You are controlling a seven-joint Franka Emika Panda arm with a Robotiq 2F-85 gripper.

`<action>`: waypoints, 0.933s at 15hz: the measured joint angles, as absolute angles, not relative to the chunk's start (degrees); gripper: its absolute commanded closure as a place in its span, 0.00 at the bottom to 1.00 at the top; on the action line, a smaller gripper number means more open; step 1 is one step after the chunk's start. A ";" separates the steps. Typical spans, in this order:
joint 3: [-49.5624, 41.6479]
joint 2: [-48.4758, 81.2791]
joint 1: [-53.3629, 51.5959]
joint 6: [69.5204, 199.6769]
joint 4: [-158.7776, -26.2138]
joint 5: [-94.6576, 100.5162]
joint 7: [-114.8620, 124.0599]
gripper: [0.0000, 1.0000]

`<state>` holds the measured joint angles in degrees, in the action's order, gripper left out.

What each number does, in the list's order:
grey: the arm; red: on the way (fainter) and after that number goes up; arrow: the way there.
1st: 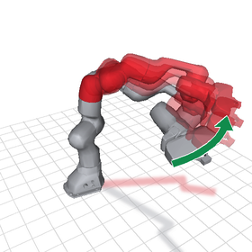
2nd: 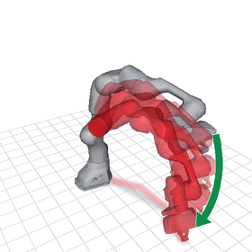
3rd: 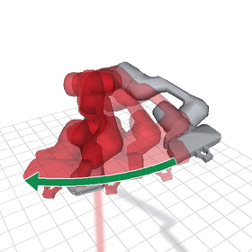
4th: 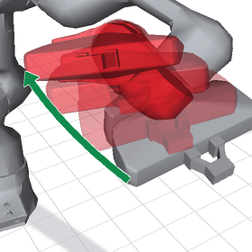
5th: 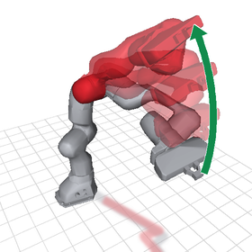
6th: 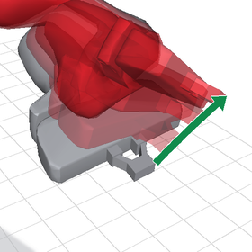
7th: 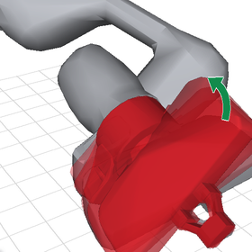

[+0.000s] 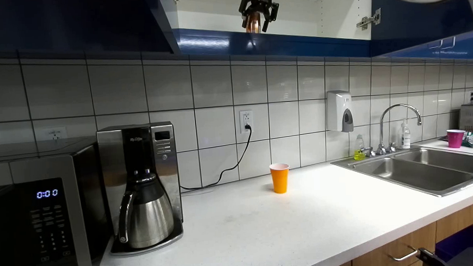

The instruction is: Move an object from one position to another

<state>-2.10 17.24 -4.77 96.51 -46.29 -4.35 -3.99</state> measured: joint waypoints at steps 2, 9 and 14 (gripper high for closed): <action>-2.10 18.04 -4.90 96.47 -44.69 -4.35 -3.48 0.00; -2.10 19.87 -5.19 96.42 -41.03 -4.35 -2.66 0.62; -2.11 20.64 -5.20 96.39 -39.97 -4.35 -2.62 0.62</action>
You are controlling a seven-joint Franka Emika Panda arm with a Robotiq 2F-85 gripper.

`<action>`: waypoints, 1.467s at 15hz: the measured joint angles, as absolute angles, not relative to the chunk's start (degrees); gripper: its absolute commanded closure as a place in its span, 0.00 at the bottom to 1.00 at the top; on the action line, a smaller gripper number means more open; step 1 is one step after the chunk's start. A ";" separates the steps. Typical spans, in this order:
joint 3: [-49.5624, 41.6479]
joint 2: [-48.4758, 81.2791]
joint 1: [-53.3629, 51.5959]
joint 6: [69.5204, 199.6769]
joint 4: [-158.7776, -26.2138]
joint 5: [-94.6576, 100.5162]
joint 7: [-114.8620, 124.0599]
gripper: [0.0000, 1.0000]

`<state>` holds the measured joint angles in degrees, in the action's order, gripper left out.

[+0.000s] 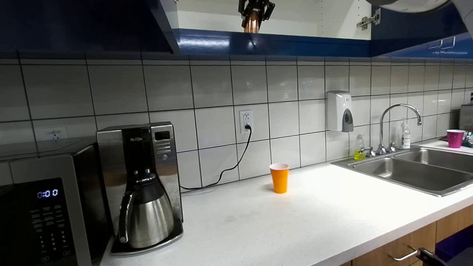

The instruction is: Move an object from one position to another

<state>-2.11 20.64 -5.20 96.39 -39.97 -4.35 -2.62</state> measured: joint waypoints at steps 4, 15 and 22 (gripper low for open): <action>-2.23 20.68 -5.11 95.47 -39.49 -4.35 -2.50 0.62; -3.75 17.29 -2.45 90.80 -38.48 -4.44 -2.49 0.62; -3.82 14.48 -1.42 86.86 -38.89 -4.83 -2.55 0.62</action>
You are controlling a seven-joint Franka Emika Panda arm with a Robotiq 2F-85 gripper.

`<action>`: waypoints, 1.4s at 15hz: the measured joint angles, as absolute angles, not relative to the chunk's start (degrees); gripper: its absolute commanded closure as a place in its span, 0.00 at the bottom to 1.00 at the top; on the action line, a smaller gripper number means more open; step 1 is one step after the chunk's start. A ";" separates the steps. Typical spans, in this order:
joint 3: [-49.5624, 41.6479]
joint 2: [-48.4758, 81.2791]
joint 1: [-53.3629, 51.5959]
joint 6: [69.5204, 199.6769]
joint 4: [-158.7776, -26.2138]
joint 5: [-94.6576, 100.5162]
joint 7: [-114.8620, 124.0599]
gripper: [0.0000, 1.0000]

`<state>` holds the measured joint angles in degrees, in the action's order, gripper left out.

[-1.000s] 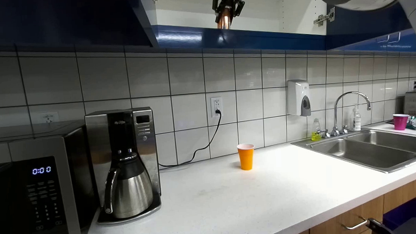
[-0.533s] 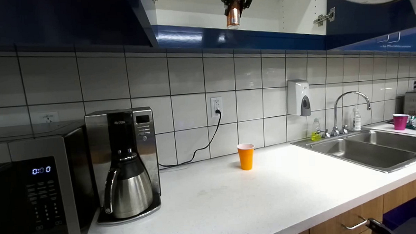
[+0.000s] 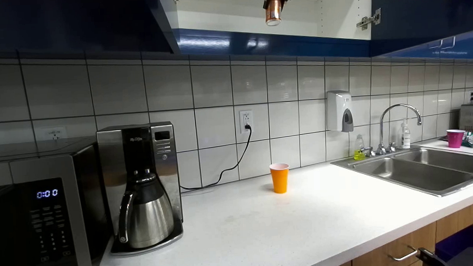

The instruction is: Move an object from one position to another

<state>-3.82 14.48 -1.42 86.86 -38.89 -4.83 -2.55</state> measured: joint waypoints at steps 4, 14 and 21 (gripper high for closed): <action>-3.88 12.45 -0.96 84.13 -40.62 -5.34 -3.09 0.62; -5.96 1.80 -0.58 83.06 -54.87 -5.57 -7.77 0.62; -8.37 -8.80 -0.58 87.98 -75.93 -5.56 -12.71 0.62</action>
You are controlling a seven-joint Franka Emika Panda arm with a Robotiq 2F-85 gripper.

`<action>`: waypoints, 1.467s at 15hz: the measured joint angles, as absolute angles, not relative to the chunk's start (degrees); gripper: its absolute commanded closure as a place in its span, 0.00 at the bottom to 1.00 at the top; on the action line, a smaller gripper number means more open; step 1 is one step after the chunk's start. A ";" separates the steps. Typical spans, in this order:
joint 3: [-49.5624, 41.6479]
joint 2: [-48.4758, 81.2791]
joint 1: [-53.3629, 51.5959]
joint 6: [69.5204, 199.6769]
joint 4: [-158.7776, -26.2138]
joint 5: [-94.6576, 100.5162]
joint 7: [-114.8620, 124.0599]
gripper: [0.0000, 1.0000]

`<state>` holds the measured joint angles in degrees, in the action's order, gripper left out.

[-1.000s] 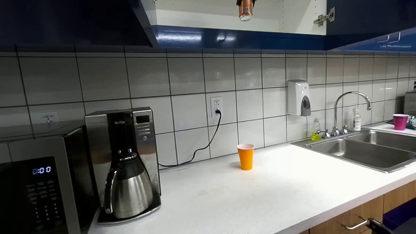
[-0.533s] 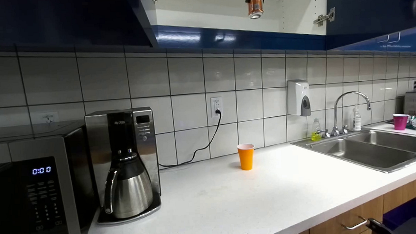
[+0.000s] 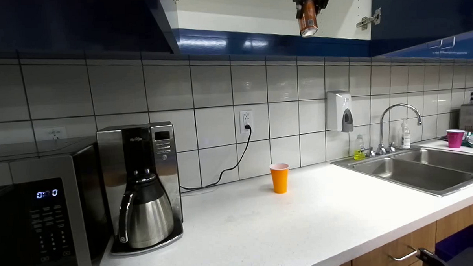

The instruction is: Move an object from one position to another

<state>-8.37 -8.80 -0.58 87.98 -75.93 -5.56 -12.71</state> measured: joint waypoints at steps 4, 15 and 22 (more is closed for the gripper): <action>-8.75 -13.85 -0.58 92.46 -87.99 -5.46 -14.58 0.62; -9.29 -22.70 -0.57 103.03 -111.27 -4.53 -16.95 0.62; -10.61 -22.85 -0.56 113.01 -123.23 -4.49 -17.91 0.62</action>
